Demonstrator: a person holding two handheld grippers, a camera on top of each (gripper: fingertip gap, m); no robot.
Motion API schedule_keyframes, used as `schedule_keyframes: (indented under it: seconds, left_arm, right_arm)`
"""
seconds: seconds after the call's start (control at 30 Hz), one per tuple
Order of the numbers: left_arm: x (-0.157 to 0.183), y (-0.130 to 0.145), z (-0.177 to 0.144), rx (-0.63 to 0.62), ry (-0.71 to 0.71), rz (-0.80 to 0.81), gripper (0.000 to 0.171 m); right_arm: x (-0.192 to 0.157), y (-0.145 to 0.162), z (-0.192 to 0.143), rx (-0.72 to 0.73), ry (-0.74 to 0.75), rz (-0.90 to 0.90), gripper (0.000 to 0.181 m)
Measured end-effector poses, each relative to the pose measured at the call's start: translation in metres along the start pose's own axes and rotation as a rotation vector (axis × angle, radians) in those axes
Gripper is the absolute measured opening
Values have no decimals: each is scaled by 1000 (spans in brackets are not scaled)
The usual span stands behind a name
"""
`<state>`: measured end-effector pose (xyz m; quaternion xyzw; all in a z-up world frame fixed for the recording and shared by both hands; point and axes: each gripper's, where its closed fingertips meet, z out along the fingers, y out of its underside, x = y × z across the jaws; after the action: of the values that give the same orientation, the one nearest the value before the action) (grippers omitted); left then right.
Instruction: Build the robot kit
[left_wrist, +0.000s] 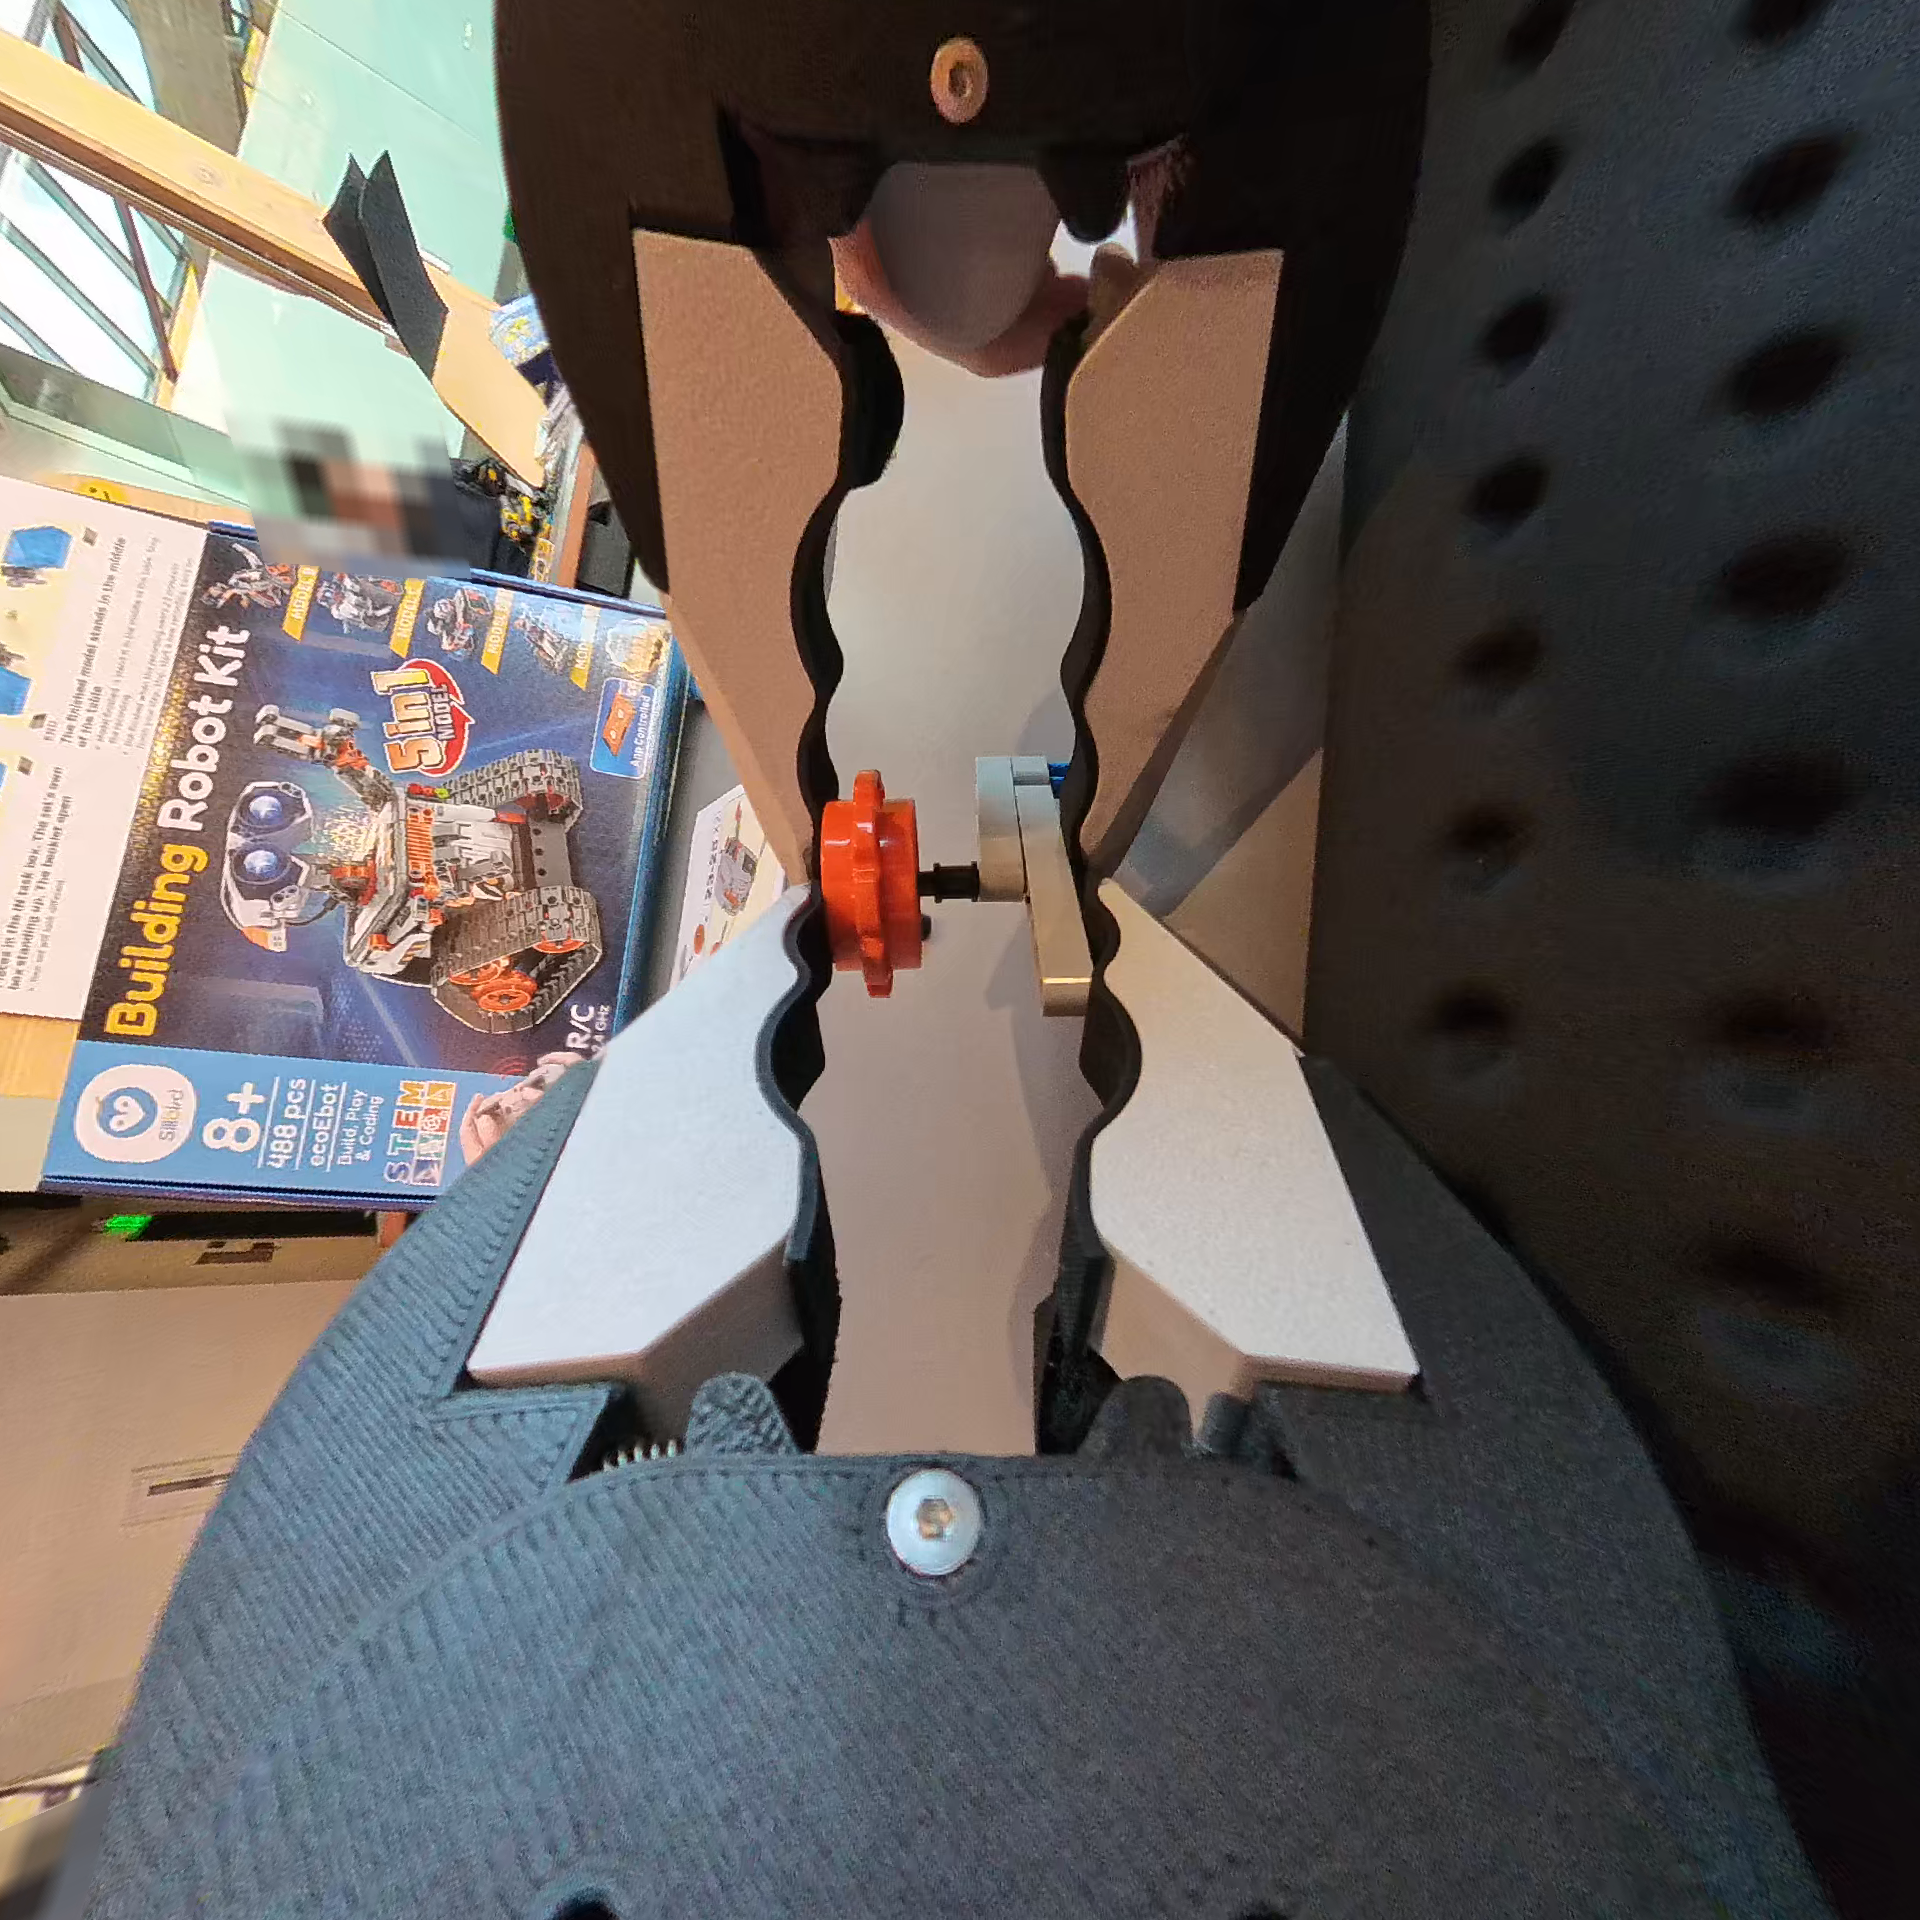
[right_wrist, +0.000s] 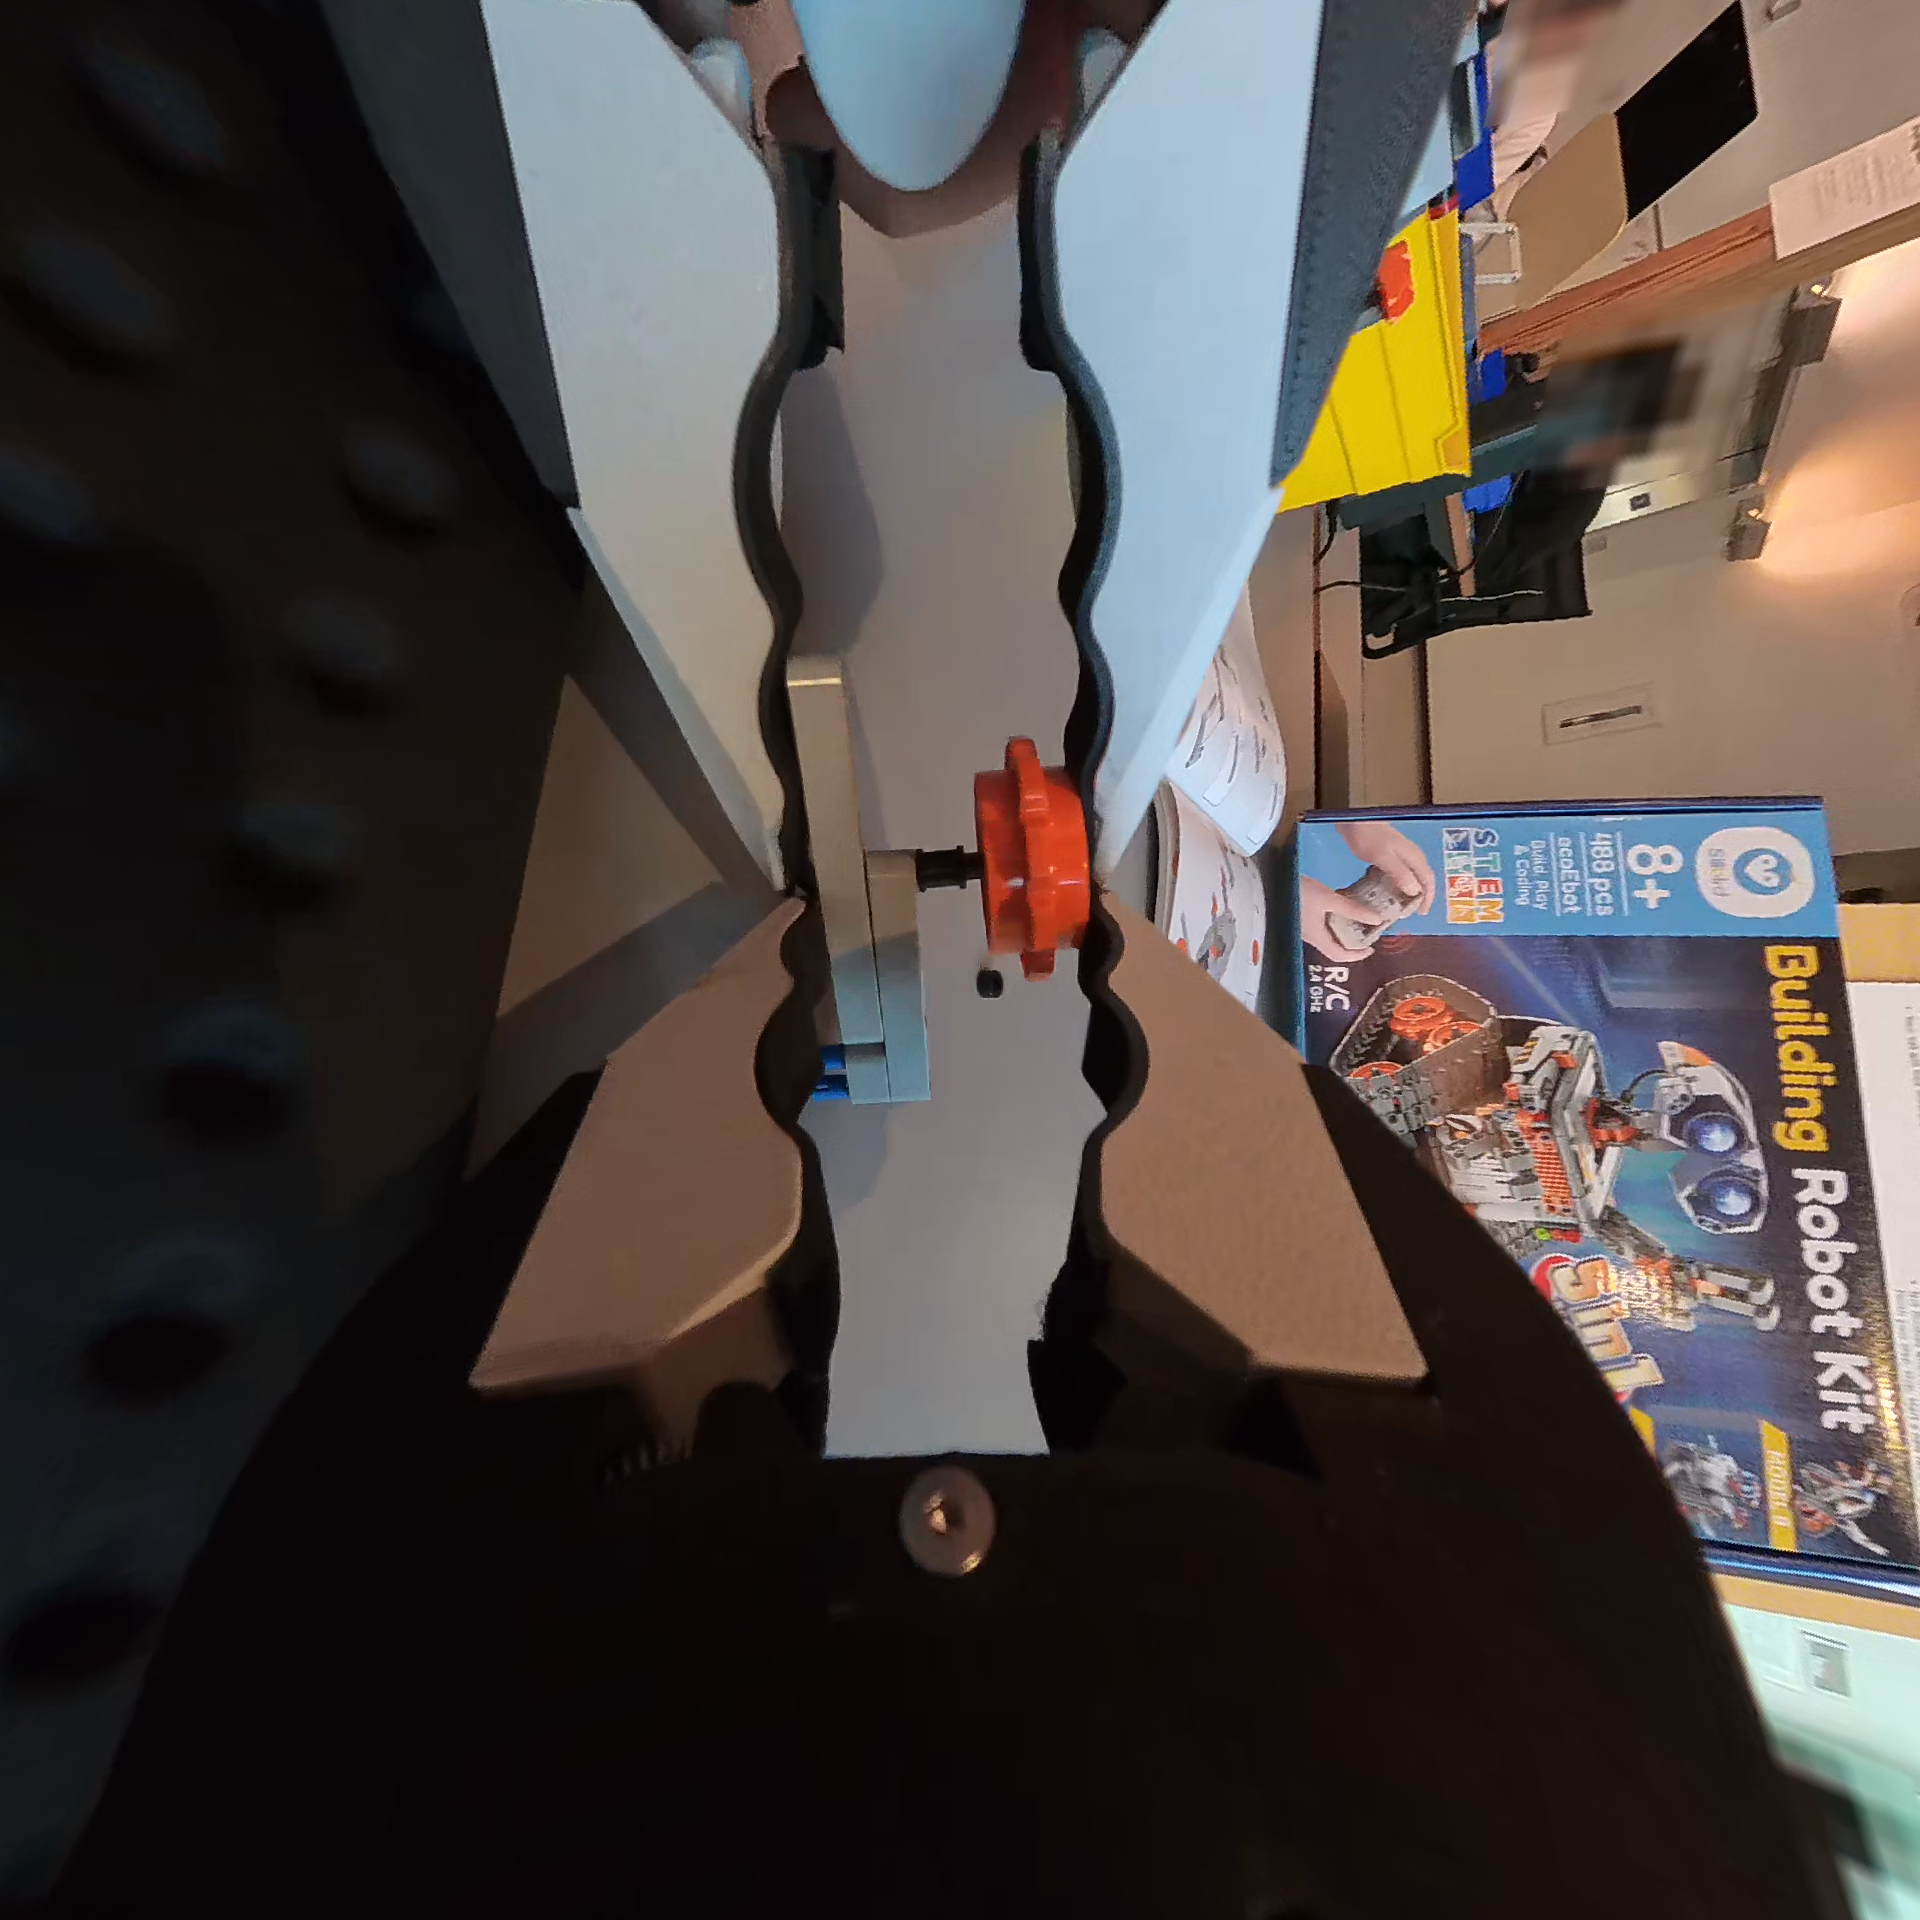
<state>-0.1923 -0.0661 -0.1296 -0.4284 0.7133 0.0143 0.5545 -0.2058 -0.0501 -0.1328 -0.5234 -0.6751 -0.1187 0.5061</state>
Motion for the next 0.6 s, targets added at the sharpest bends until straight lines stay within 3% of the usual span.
schedule_keyframes:
  seconds: [0.6]
  left_arm:
    - [0, 2, 0, -19, 36, -61, 48]
  right_arm:
    - [1, 3, 2, -63, -27, 34, 43]
